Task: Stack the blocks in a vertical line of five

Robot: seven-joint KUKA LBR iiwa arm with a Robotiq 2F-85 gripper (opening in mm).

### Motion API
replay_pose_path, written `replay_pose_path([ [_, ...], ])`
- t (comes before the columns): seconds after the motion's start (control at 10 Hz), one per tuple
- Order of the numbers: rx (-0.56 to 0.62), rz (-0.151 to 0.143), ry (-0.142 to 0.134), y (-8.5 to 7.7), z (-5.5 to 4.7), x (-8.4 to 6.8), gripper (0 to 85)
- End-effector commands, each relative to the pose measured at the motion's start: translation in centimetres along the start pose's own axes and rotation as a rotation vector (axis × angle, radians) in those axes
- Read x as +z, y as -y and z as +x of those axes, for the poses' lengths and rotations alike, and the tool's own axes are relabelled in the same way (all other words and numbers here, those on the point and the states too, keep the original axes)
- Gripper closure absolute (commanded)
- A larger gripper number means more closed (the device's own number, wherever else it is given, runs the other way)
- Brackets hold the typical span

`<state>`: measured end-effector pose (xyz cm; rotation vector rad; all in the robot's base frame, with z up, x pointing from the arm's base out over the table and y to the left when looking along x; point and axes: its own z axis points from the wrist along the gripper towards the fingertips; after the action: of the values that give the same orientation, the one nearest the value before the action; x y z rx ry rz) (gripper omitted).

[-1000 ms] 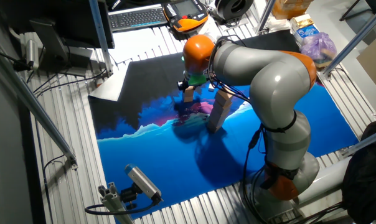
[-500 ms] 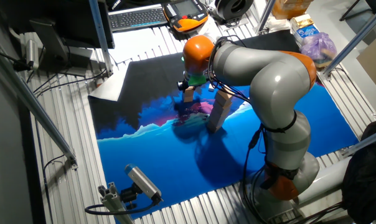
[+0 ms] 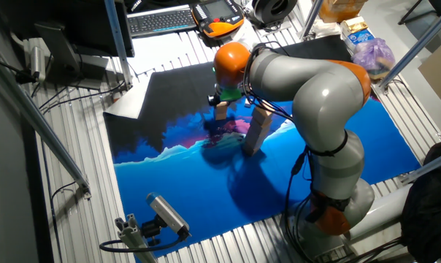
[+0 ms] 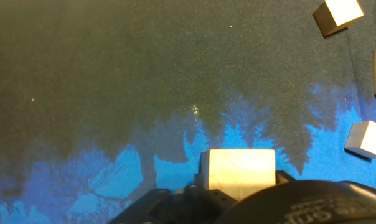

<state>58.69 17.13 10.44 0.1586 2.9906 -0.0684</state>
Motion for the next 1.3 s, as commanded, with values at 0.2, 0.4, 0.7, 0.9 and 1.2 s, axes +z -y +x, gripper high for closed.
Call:
replay_pose_path([
  [0.2,0.010,0.006,0.010,0.1,-0.1,-0.1,17.0],
  [0.4,0.011,0.007,0.002,0.4,-0.3,-0.7,17.0],
  [0.7,0.047,-0.002,-0.010,0.9,-1.0,-1.7,0.0],
  [0.9,0.100,-0.020,-0.020,1.5,-2.2,-2.7,17.0],
  [1.2,0.200,-0.019,-0.065,3.4,-4.9,-3.9,0.0],
])
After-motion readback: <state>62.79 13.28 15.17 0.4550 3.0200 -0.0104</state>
